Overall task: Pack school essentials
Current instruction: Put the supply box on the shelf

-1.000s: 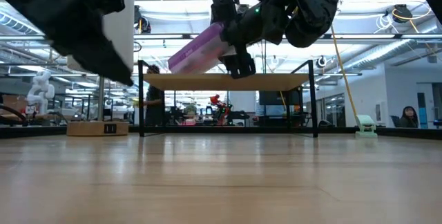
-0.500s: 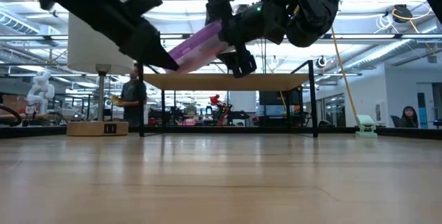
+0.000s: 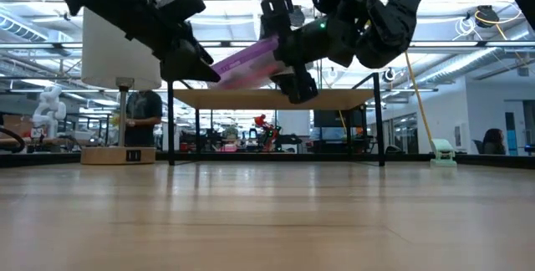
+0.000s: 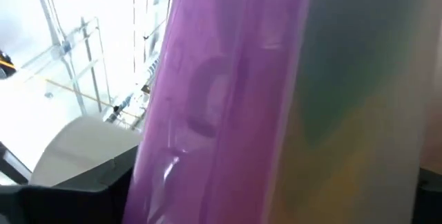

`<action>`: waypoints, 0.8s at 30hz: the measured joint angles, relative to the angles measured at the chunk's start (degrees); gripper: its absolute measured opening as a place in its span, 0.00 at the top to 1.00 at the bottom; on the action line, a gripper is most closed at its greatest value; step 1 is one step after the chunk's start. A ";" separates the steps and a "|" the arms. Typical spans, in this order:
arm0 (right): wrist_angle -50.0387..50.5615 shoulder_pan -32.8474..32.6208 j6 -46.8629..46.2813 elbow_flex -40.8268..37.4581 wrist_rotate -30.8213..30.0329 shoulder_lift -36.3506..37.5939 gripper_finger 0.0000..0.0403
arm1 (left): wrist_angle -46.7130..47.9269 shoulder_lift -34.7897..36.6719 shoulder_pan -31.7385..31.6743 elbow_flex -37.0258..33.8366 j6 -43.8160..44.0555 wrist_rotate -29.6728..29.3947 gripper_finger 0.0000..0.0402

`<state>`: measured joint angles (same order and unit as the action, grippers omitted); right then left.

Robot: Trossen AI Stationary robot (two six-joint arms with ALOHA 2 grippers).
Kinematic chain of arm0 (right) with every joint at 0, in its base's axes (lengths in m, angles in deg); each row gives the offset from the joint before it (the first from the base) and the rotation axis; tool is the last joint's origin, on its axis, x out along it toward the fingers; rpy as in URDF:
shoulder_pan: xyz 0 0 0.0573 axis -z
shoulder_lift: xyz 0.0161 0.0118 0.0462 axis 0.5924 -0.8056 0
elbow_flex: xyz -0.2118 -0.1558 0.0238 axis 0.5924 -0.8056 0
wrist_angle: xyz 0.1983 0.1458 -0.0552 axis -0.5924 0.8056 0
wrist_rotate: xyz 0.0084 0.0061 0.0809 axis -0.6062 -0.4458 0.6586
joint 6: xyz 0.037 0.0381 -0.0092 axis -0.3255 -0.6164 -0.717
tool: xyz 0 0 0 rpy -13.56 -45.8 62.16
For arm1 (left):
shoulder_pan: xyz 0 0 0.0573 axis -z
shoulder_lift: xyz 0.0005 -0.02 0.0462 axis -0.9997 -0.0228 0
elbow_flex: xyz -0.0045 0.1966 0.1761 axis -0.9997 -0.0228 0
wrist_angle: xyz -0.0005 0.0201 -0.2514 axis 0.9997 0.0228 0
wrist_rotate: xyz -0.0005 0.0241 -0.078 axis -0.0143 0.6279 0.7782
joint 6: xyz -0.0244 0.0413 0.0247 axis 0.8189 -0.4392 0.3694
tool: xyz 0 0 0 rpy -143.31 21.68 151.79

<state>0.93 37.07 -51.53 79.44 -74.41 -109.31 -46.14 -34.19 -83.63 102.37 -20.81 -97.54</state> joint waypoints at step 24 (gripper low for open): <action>-2.28 -0.03 0.57 -1.33 7.48 -0.02 0.14 | -15.47 -0.07 -13.98 -0.04 -4.17 4.81 0.20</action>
<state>-1.35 37.04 -50.95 78.11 -66.93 -109.33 -61.61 -34.26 -97.61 102.33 -24.98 -92.72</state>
